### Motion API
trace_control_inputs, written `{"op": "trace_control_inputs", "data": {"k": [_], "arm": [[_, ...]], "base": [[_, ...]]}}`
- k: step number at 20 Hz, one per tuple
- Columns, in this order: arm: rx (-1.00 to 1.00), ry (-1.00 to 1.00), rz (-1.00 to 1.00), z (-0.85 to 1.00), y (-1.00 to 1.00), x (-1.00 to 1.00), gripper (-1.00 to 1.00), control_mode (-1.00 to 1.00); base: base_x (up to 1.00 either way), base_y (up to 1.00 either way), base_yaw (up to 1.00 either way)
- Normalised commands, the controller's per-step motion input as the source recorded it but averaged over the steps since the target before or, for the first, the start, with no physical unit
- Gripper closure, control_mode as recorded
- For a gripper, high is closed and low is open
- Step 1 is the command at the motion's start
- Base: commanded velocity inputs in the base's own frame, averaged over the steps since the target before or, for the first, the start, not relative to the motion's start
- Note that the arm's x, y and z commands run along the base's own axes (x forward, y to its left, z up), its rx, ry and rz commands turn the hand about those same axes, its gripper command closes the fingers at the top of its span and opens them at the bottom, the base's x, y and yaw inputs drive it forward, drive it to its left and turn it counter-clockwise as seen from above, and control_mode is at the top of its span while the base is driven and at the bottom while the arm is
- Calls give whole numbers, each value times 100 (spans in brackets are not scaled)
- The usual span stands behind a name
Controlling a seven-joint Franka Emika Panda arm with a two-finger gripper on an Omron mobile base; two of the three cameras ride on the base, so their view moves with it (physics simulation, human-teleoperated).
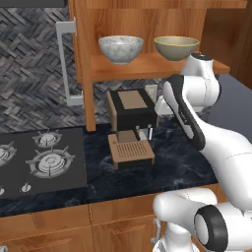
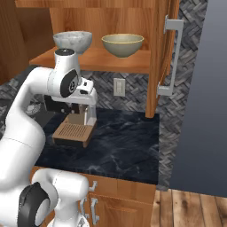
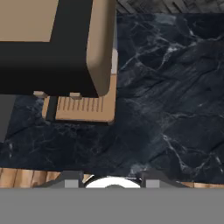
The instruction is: Pick up the bowls from the cabinet and place each bowl in front of a stool on the dining counter.
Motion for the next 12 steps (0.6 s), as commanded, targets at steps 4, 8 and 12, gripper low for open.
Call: {"op": "trace_control_inputs", "data": {"k": [4,8,12], "arm": [[0,-10,-1,0,5,-12,-100,-100],[22,-37,-28,24,-10,-50,-100,-100],[37,-22,-36,58,-58,-10,-100,-100]], "base": [[0,0,0],[0,0,0],[0,0,0]]}}
